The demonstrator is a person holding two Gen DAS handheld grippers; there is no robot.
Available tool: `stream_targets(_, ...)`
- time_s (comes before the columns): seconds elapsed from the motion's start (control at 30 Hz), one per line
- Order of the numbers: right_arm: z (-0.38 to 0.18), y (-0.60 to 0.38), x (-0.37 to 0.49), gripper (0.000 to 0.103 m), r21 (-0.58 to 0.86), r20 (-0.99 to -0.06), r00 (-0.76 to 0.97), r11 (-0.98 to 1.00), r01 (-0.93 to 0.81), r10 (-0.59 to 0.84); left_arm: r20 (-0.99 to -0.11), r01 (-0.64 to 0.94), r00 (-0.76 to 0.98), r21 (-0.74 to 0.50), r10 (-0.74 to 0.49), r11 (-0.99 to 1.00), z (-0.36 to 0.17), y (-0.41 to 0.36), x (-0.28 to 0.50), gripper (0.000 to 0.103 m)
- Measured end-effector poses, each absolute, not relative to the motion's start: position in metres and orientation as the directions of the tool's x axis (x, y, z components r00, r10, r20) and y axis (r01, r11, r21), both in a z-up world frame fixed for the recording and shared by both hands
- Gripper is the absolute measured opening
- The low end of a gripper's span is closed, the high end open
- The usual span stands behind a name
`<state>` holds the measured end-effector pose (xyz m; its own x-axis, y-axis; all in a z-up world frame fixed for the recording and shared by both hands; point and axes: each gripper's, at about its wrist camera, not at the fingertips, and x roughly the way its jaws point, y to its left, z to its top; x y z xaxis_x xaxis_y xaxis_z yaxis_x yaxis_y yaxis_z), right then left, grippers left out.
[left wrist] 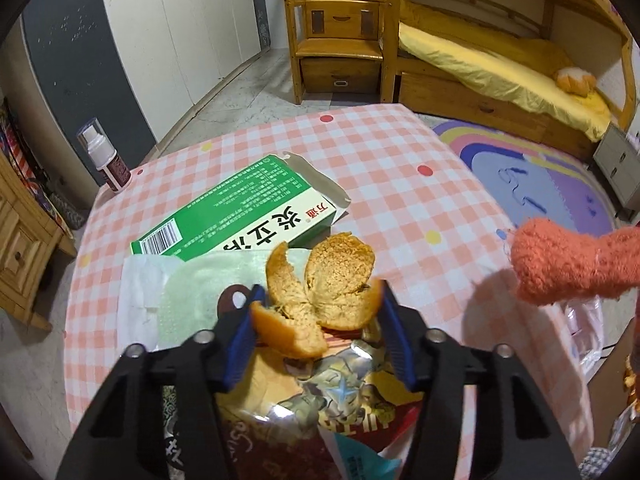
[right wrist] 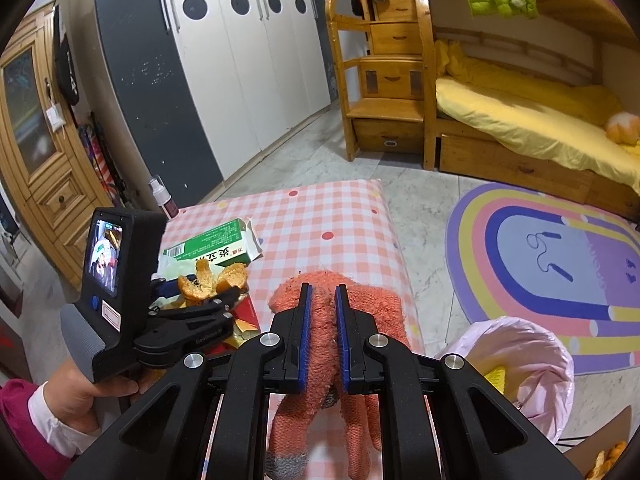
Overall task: Collect trash
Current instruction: 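Carry the glove and peel over the bin and open both tools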
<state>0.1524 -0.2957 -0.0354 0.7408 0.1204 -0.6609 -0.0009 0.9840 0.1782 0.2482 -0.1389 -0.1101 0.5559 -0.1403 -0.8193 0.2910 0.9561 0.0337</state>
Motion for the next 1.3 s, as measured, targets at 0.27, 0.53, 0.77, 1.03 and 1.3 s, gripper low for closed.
stream_targets(0.27, -0.020, -0.296, 0.144, 0.012, 0.175, -0.631, 0.766, 0.985, -0.010, 0.120, -0.774, 0.302, 0.581, -0.083, -0.253, 0.950, -0.081, -0.116, 0.240, 0.024)
stream_targets(0.53, 0.009, -0.287, 0.107, 0.012, 0.158, -0.574, 0.811, 0.987, -0.030, 0.117, -0.669, 0.389, 0.641, -0.140, -0.376, 0.911, -0.029, -0.098, 0.193, 0.023)
stream_targets(0.77, 0.011, -0.291, 0.064, 0.012, 0.157, -0.575, 0.812, 0.987, -0.019, 0.107, -0.627, 0.458, 0.645, -0.140, -0.437, 0.878, -0.013, -0.099, 0.134, 0.023)
stream_targets(1.03, -0.003, -0.320, 0.020, 0.012, 0.168, -0.600, 0.799, 0.981, 0.095, 0.025, -0.619, 0.547, 0.591, -0.165, -0.518, 0.821, -0.019, -0.136, 0.079, 0.023)
stream_targets(1.3, -0.021, -0.376, -0.017, 0.012, 0.121, -0.634, 0.760, 0.952, 0.281, -0.144, -0.638, 0.690, 0.490, -0.132, -0.594, 0.712, -0.028, -0.226, 0.058, 0.023)
